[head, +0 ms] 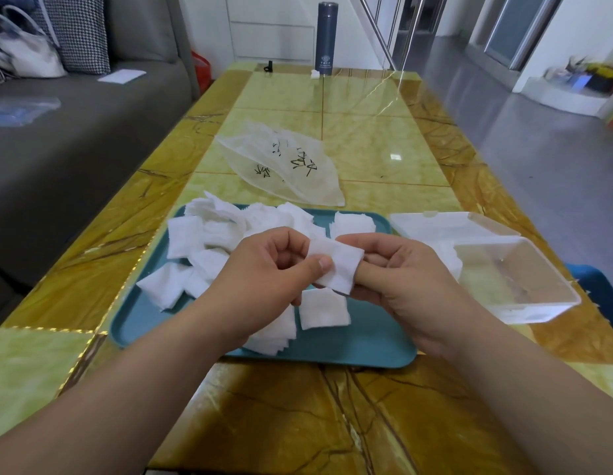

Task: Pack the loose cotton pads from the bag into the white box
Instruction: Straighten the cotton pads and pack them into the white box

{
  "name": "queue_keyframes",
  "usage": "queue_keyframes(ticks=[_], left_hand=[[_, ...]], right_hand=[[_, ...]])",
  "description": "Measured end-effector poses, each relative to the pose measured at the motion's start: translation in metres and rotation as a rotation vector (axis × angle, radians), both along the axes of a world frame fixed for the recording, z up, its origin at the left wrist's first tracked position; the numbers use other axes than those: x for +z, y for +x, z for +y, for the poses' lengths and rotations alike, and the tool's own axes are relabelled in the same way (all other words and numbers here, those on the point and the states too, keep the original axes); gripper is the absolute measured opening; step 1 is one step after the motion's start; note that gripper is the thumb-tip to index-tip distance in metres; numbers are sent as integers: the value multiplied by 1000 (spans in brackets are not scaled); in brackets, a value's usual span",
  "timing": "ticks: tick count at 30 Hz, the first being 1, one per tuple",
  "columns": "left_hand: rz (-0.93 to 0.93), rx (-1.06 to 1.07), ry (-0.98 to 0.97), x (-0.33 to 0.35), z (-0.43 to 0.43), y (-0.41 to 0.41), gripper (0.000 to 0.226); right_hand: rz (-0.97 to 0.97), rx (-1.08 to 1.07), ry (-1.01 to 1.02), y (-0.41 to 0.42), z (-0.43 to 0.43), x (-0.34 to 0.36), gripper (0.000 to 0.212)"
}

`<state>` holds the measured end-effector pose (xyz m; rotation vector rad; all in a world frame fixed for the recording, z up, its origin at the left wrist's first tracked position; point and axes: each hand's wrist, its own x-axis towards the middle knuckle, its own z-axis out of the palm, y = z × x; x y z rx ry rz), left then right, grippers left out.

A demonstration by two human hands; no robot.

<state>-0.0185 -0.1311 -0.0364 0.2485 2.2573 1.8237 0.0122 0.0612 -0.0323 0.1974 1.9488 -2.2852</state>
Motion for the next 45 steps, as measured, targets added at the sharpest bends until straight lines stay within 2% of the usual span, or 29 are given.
queue_keyframes(ticks=[4,8,10,13,17,19,24,37,39,41,43,45], left_hand=[[-2,18,-6,-1,1,0,11],[41,61,-58,-3,3,0,15],[99,94,-125,-6,3,-1,22],[182,96,-274,-9,1,-2,29],[187,-10,-256,-10,3,0,15],[198,-38,-223,-10,4,0,7],[201,-8,-209,-9,4,1,7],[235,8,-164,-9,10,2,1],[243,31,-250,-13,11,-1,14],[231,-28,-504,-18,11,-3,36],[224,-136,-783,-21,11,-2,55],[189,-178,-872,-21,13,-1,62]], right_hand=[[0,12,8,1,1,0,28],[9,72,-10,1,4,0,43],[47,65,79,2,3,-2,44],[105,-1,274,1,4,-5,26],[142,10,419,1,5,-7,30],[127,26,374,2,4,-8,27],[10,-10,161,0,2,-8,20],[-2,-19,190,0,5,-7,22],[30,-95,301,0,8,-10,17],[52,-194,388,-1,10,-13,13],[52,-243,384,-3,11,-13,12],[34,-249,359,-4,11,-13,12]])
